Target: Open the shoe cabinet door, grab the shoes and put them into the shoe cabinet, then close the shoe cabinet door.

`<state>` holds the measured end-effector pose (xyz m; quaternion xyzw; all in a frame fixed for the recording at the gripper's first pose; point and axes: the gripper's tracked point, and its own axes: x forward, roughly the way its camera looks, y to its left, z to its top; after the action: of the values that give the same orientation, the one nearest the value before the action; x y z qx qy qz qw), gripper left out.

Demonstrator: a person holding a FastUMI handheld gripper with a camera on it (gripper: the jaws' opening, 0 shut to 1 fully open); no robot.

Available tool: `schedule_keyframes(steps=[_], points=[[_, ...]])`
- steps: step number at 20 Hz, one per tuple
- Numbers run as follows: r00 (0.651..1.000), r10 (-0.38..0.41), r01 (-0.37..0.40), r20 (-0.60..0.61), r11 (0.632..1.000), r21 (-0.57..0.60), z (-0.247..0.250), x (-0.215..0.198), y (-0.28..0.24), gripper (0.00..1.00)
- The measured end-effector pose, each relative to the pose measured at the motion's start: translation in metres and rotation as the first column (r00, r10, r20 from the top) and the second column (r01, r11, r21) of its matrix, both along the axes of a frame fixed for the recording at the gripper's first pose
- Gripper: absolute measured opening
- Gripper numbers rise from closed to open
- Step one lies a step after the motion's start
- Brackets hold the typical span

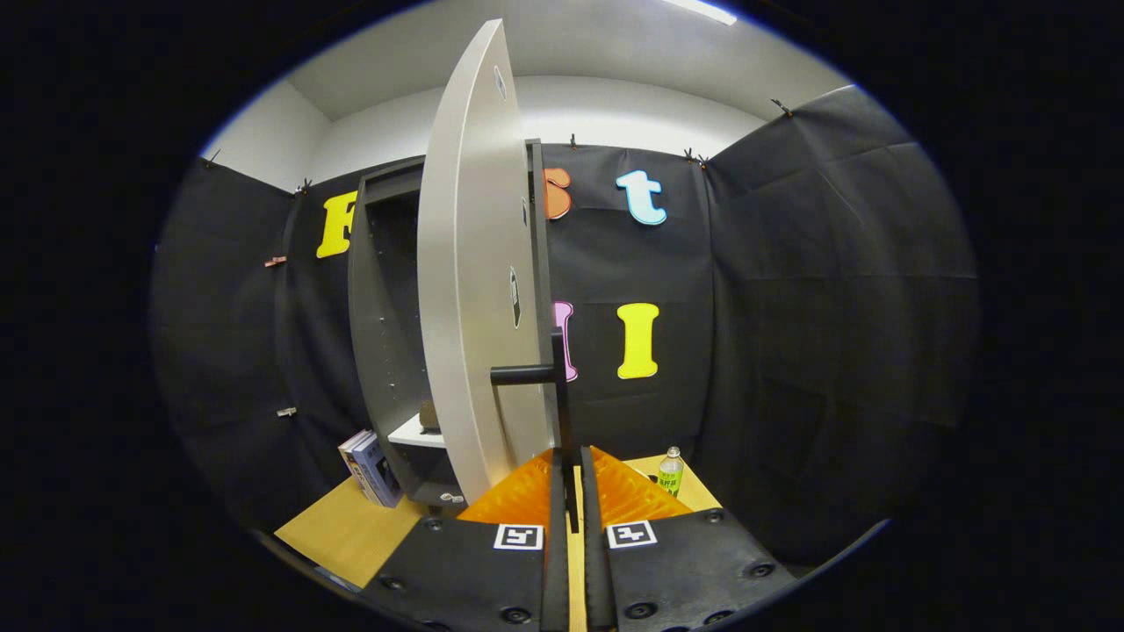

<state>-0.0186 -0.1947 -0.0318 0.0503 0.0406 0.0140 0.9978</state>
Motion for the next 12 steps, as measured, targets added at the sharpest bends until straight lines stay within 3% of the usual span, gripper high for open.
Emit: schedule_keyframes(steps=[5, 10, 12], points=[[1.000, -0.013, 0.013, 0.019, 1.000, 0.006, 0.002, -0.005, -0.001, 0.12], [0.995, -0.082, 0.084, 0.060, 0.996, -0.024, 0.011, -0.015, -0.009, 0.12], [0.992, -0.107, 0.109, 0.068, 0.993, -0.032, 0.010, -0.028, -0.012, 0.19]])
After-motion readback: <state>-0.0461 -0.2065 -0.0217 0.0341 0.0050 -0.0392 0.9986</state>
